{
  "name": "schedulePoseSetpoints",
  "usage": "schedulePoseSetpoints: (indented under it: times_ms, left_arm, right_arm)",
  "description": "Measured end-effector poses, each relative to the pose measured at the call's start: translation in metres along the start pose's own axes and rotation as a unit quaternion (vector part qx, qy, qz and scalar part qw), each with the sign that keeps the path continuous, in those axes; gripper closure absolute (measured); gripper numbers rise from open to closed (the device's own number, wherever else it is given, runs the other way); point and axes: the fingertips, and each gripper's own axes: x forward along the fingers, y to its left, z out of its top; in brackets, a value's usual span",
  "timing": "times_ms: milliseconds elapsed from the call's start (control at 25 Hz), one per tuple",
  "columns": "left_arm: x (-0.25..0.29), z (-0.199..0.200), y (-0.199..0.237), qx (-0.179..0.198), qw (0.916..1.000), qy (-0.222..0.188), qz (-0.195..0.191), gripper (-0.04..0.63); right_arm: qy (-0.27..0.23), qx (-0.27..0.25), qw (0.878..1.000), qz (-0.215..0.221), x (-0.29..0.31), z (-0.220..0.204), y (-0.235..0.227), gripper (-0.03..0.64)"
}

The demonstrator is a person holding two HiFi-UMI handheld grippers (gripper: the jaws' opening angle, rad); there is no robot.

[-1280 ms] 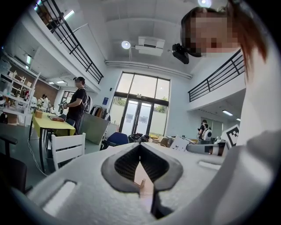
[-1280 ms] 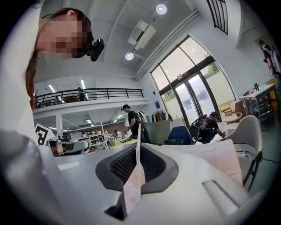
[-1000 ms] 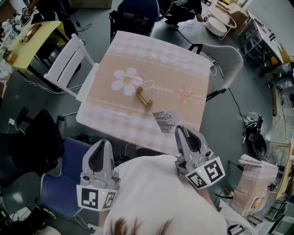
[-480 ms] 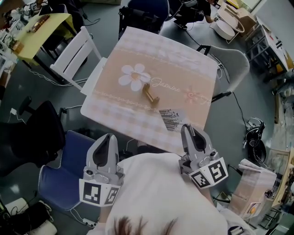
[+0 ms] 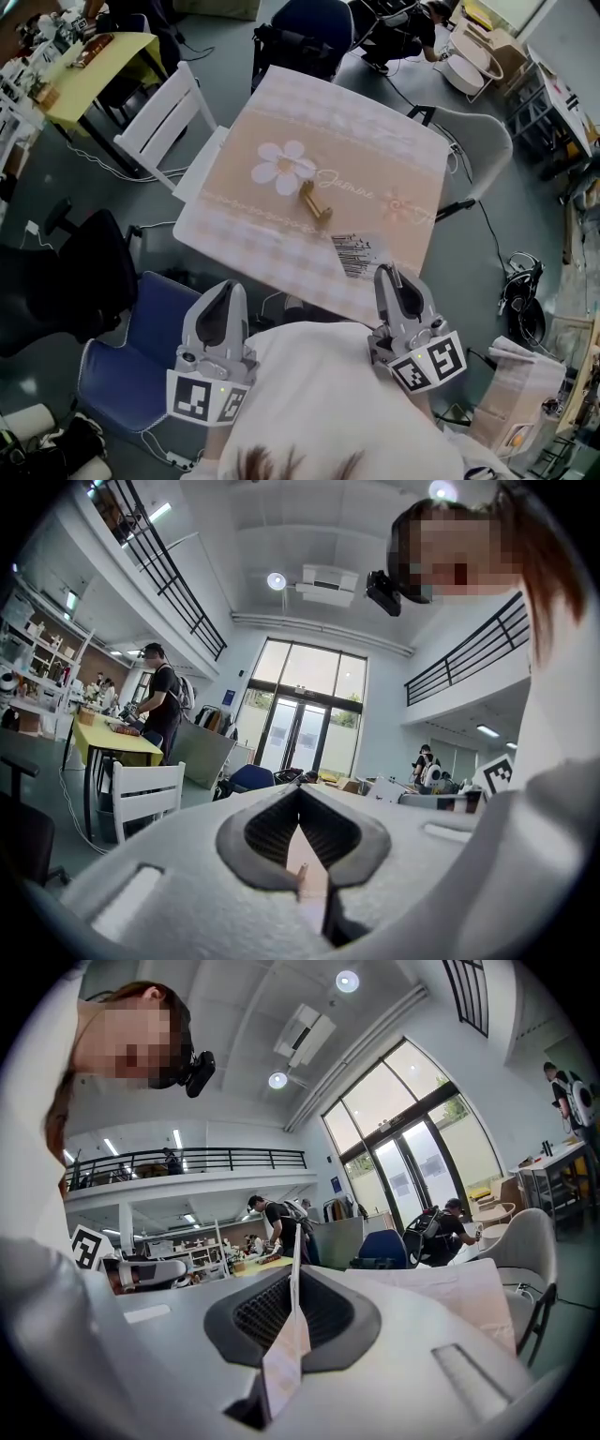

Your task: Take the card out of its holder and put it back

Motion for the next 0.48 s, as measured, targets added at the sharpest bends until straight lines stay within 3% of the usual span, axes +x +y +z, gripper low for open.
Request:
schedulePoseSetpoints:
  times_ms: [360,480]
  left_arm:
    - [-0.0051,-0.0051,0.0031,0.008,0.9999,0.006,-0.009,0.595]
    - [-0.0077,-0.0034,0.0032,-0.005,0.9999,-0.003,-0.013,0.595]
  right_arm:
    - [-0.001,-0.008,1.0,-0.005,-0.0022,-0.0025,0.0078,0.601]
    - [0.0,-0.009,1.0,-0.005,-0.0022,-0.0024,0.0096,0.601]
